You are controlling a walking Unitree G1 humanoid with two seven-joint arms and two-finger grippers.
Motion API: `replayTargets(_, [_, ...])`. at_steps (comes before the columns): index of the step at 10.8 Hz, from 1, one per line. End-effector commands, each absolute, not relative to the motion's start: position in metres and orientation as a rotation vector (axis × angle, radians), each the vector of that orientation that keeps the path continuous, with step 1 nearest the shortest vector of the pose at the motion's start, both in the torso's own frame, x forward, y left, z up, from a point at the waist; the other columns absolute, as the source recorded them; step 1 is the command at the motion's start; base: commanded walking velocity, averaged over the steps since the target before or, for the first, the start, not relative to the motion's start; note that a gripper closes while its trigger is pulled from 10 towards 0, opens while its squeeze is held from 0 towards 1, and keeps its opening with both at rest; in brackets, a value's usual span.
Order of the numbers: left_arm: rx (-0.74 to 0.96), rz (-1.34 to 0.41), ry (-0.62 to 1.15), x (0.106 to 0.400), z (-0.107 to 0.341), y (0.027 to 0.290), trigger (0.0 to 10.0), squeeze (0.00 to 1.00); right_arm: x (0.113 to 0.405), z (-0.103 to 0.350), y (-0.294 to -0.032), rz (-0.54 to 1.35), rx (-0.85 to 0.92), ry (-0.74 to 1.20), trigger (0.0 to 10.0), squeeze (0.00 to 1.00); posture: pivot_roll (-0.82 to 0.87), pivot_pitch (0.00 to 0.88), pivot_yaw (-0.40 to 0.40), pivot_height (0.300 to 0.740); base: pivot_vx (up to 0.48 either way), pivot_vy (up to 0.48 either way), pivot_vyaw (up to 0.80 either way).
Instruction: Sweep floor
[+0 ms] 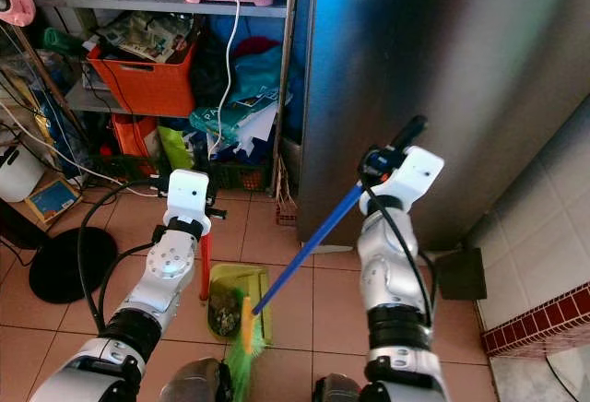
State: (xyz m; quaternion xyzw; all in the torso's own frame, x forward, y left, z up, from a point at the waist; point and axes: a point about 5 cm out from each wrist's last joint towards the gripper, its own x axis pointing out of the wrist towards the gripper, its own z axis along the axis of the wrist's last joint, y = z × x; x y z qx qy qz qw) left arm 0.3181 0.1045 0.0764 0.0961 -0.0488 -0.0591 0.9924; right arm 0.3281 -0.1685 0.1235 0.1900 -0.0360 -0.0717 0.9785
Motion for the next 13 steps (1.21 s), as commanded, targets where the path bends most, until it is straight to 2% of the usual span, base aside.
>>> replayTargets(1, [0.227, -0.146, -0.129, 0.32, 0.082, 0.102, 10.0, 0.0, 0.333, 0.155, -0.171, -0.107, 0.303, -0.224, 10.0, 0.0, -0.06, 0.0, 0.018, 0.74, 0.0, 0.0, 0.0])
replayTargets(5, [0.204, -0.147, -0.123, 0.314, 0.081, 0.112, 10.0, 0.0, 0.333, 0.172, -0.184, -0.114, 0.061, -0.345, 10.0, 0.0, -0.06, 0.0, 0.024, 0.74, 0.0, 0.0, 0.0])
replayTargets(7, [0.107, -0.224, -0.151, 0.31, 0.087, 0.113, 10.0, 0.0, 0.328, 0.157, -0.191, -0.161, 0.048, -0.306, 10.0, 0.0, -0.05, 0.0, 0.018, 0.74, 0.0, 0.0, 0.0])
replayTargets(10, [0.148, -0.224, -0.202, 0.304, 0.097, 0.119, 10.0, 0.0, 0.313, 0.119, -0.185, -0.111, -0.046, -0.198, 10.0, 0.0, -0.05, 0.0, 0.001, 0.74, 0.0, 0.0, 0.0])
replayTargets(13, [0.094, -0.241, -0.185, 0.29, 0.097, 0.12, 10.0, 0.0, 0.308, 0.119, -0.18, -0.143, 0.07, -0.196, 10.0, 0.0, -0.05, 0.0, 0.017, 0.74, 0.0, 0.0, 0.0])
